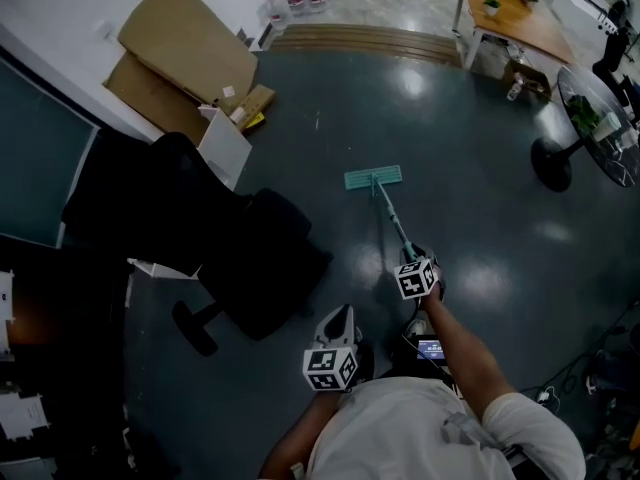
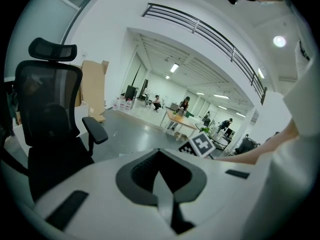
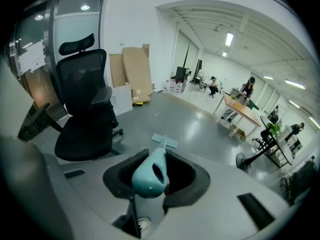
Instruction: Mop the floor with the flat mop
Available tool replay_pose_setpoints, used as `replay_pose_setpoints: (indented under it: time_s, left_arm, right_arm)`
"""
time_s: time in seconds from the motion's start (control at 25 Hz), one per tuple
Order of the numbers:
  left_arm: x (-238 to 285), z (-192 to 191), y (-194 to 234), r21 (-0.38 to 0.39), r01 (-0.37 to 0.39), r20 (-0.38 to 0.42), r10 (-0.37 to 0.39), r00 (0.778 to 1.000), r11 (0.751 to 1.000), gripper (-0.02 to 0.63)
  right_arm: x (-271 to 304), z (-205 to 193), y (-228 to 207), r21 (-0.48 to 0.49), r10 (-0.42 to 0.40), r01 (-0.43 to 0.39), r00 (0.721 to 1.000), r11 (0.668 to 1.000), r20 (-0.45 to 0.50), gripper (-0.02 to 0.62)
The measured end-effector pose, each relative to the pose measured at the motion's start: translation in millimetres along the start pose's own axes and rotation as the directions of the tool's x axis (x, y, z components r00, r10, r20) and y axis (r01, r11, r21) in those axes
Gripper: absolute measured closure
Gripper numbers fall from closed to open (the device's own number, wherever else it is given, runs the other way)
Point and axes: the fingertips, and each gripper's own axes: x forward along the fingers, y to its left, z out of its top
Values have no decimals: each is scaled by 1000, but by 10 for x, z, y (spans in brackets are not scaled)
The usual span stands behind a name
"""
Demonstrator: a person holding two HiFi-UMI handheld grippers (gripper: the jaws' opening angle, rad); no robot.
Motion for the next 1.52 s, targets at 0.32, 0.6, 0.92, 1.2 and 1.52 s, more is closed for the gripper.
replay_pose_setpoints:
  time_s: [0.32, 0.6, 0.92, 1.2, 1.52]
  left_arm:
    - [7, 13, -52, 5, 42, 15, -42, 999, 999, 600]
    - [-22, 50, -185, 13, 76, 33, -76, 997, 997, 601]
    - [-94, -89, -126, 1, 68, 7, -68, 998, 998, 601]
    - [-178, -50, -29, -11, 34, 25, -34, 999, 999, 601]
    - [-224, -13, 106, -24, -6, 13, 6, 1000, 1000, 601]
  right_arm:
    - [-1262, -850, 240, -3, 43, -43, 998, 999, -52, 485]
    - [-1964, -1040, 376, 45, 70, -68, 996, 997, -47, 485]
    - [-1629, -737, 384, 36, 34, -36, 998, 999, 56, 484]
    - [-611, -247, 174, 20, -9, 8, 998, 1000, 58, 485]
    - [400, 380, -17, -6, -34, 34, 999, 999, 12, 485]
